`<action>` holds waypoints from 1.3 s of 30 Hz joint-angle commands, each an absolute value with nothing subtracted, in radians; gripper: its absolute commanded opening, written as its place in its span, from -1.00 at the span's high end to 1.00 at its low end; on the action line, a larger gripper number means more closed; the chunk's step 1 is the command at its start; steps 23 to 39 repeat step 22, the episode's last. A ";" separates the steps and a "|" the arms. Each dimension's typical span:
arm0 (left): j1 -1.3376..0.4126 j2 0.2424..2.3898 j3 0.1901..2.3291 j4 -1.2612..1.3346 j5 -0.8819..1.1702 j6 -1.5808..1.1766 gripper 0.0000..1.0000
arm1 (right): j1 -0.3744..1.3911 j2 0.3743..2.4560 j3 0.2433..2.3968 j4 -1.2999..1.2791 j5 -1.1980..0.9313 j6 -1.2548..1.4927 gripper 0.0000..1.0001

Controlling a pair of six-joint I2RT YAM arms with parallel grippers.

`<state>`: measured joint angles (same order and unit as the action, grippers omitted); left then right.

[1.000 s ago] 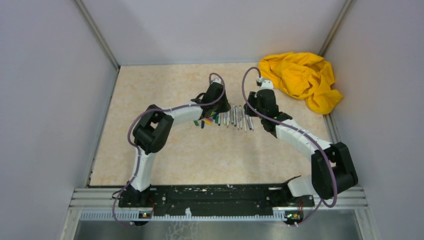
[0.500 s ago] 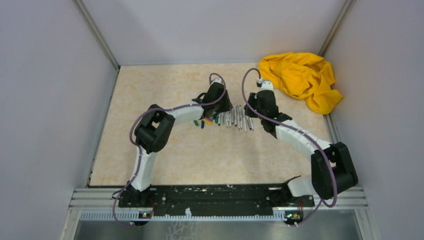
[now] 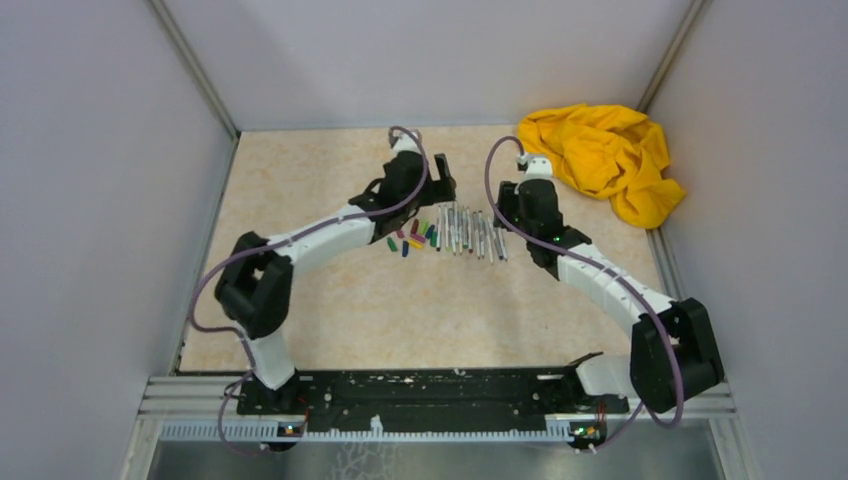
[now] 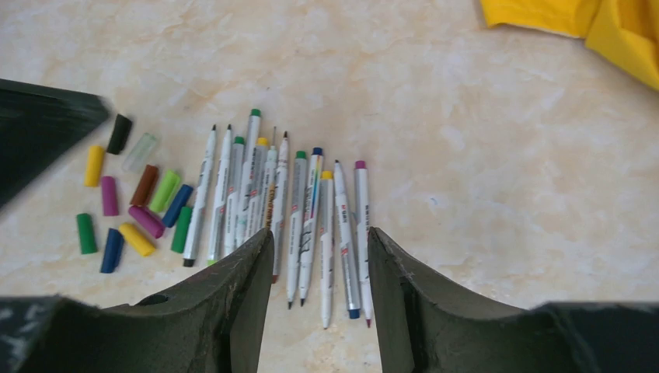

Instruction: Open the pen caps

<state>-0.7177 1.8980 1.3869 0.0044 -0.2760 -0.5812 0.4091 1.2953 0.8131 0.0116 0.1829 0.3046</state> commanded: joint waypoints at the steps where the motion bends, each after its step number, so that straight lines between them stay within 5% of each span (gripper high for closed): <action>1: -0.723 1.685 1.249 0.117 -0.486 -0.401 -0.98 | 0.402 1.236 0.844 0.031 0.297 0.227 -0.03; 14: -0.721 1.299 0.575 0.773 -0.733 -0.085 -0.98 | 0.402 1.064 0.696 0.187 0.537 0.250 -0.71; 19: -0.721 1.306 0.513 0.837 -0.727 -0.060 -0.98 | 0.402 1.055 0.661 0.218 0.571 0.256 -0.61; 22: -0.721 1.304 0.510 0.840 -0.730 -0.067 -0.98 | 0.402 1.056 0.646 0.223 0.602 0.275 -0.75; 39: -0.721 1.304 0.510 0.840 -0.730 -0.067 -0.98 | 0.402 1.056 0.646 0.223 0.602 0.275 -0.75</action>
